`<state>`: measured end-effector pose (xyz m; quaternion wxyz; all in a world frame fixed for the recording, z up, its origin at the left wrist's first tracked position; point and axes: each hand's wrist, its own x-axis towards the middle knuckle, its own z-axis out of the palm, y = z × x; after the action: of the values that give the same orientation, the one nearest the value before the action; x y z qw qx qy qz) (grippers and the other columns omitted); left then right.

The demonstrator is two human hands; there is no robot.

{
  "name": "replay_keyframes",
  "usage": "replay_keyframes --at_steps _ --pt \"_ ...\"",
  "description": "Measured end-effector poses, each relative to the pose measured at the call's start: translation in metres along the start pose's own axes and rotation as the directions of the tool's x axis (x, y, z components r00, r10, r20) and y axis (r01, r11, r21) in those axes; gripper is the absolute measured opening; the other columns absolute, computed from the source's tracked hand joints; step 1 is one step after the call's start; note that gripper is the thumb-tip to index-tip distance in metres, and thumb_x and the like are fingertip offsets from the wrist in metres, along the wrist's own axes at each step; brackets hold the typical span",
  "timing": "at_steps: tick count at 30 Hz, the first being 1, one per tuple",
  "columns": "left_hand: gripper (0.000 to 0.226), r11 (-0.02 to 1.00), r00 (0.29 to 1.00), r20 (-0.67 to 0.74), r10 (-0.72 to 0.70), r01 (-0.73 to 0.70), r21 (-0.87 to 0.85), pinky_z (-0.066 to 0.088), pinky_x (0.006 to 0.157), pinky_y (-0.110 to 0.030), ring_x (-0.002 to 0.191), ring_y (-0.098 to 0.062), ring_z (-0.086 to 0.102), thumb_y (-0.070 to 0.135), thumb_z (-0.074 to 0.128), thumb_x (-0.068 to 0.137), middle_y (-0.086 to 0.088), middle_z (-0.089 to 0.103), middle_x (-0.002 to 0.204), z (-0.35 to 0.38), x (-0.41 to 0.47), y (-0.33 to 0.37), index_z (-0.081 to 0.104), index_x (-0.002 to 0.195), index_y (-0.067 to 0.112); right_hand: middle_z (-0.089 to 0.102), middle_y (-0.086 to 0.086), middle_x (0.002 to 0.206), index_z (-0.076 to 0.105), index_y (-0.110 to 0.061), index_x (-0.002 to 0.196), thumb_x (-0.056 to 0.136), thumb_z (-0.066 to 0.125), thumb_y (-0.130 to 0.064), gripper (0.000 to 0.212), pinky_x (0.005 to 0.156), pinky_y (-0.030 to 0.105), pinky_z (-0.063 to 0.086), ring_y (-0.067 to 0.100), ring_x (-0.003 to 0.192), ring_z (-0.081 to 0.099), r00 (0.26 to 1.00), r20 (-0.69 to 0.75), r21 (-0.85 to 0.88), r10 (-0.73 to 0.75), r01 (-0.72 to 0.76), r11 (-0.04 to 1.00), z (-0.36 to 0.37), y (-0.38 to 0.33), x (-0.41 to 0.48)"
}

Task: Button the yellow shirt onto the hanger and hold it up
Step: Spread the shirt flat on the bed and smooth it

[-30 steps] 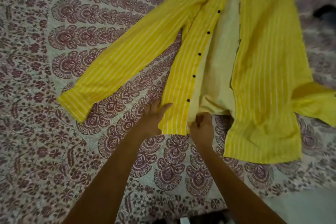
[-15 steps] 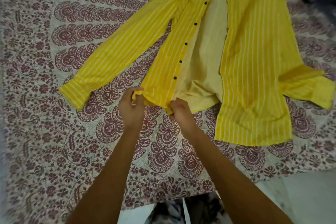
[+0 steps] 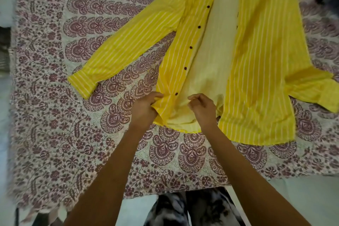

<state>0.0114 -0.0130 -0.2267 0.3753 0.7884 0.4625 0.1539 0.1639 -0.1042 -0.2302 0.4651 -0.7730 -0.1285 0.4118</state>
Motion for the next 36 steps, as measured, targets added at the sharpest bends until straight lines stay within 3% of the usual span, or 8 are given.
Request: replay_keyframes --at_steps 6,9,16,20,23,27,32,36 --pt "0.022 0.995 0.995 -0.068 0.068 -0.073 -0.074 0.032 0.052 -0.002 0.056 0.006 0.049 0.007 0.060 0.074 0.011 0.054 0.065 0.007 -0.007 0.022 0.070 0.093 0.009 0.063 0.001 0.097 0.058 -0.022 0.098 0.090 0.051 -0.038 0.020 0.073 0.031 0.051 0.017 0.088 0.061 0.837 0.327 0.024 0.440 -0.472 0.881 0.027 -0.004 0.001" --pt "0.027 0.997 0.996 -0.046 0.072 -0.073 -0.018 0.031 0.052 -0.004 0.055 0.001 0.047 0.009 0.059 0.072 0.009 0.055 0.064 0.004 -0.008 0.021 0.069 0.097 0.011 0.064 0.007 0.083 0.065 -0.012 0.088 0.091 0.054 -0.019 0.014 0.065 0.026 0.049 0.012 0.067 0.061 0.923 0.236 0.166 0.304 -0.347 0.923 0.026 -0.014 -0.004" --pt "0.023 0.773 0.935 0.054 -0.350 0.256 0.581 0.040 0.065 -0.034 0.091 -0.036 0.063 0.014 0.056 0.083 -0.014 0.063 0.102 0.024 -0.009 0.014 0.063 0.104 0.013 0.045 0.001 0.142 0.043 -0.017 0.134 0.091 0.055 -0.016 0.045 0.104 0.035 0.035 0.016 0.128 0.044 0.976 0.020 0.508 0.215 -0.195 0.839 -0.016 -0.031 -0.006" --pt "0.015 0.899 0.906 -0.251 -0.340 0.392 0.197 0.033 0.060 -0.030 0.079 -0.032 0.060 0.012 0.061 0.081 -0.015 0.060 0.097 0.034 -0.012 0.018 0.060 0.095 0.006 0.056 0.002 0.121 0.040 -0.018 0.136 0.092 0.048 -0.011 0.045 0.059 0.024 0.051 0.016 0.092 0.060 0.925 -0.253 0.683 0.282 -0.036 0.730 -0.058 -0.027 0.000" --pt "0.010 0.967 0.960 -0.279 -0.015 0.085 0.242 0.027 0.046 -0.021 0.053 -0.024 0.050 0.002 0.055 0.078 -0.015 0.059 0.084 0.032 -0.031 0.002 0.052 0.088 0.003 0.057 0.006 0.117 0.046 -0.003 0.131 0.092 0.044 -0.007 0.039 0.084 0.028 0.046 0.022 0.107 0.054 0.816 -0.558 0.430 0.154 0.125 0.894 -0.085 -0.010 0.008" --pt "0.026 0.872 0.994 0.013 0.112 -0.105 0.478 0.041 0.035 -0.026 0.043 -0.028 0.053 0.000 0.056 0.079 -0.015 0.061 0.092 0.032 -0.063 -0.037 0.049 0.099 0.015 0.043 0.017 0.141 0.037 -0.001 0.138 0.097 0.042 -0.016 0.044 0.101 0.030 0.035 0.027 0.127 0.044 0.904 -0.409 0.003 0.123 -0.134 0.991 -0.087 0.040 0.006" --pt "0.034 0.843 0.999 0.045 0.029 -0.049 0.535 0.033 0.044 -0.019 0.045 -0.022 0.046 -0.003 0.069 0.072 -0.005 0.064 0.094 0.008 -0.061 -0.045 0.062 0.102 0.012 0.045 0.002 0.063 0.057 -0.005 0.088 0.094 0.046 -0.016 0.017 0.057 0.027 0.031 0.014 0.053 0.037 0.962 -0.245 -0.171 0.121 -0.165 0.971 -0.086 0.080 0.005" --pt "0.052 0.703 0.962 0.129 0.242 -0.266 0.660 0.036 0.037 -0.020 0.038 -0.021 0.048 -0.013 0.074 0.056 -0.014 0.066 0.096 -0.007 -0.052 -0.054 0.066 0.099 0.016 0.050 -0.001 0.071 0.050 -0.004 0.124 0.096 0.044 -0.019 0.031 0.049 0.019 0.034 0.008 0.055 0.041 0.963 -0.269 -0.094 0.003 -0.030 0.995 -0.075 0.069 -0.002"
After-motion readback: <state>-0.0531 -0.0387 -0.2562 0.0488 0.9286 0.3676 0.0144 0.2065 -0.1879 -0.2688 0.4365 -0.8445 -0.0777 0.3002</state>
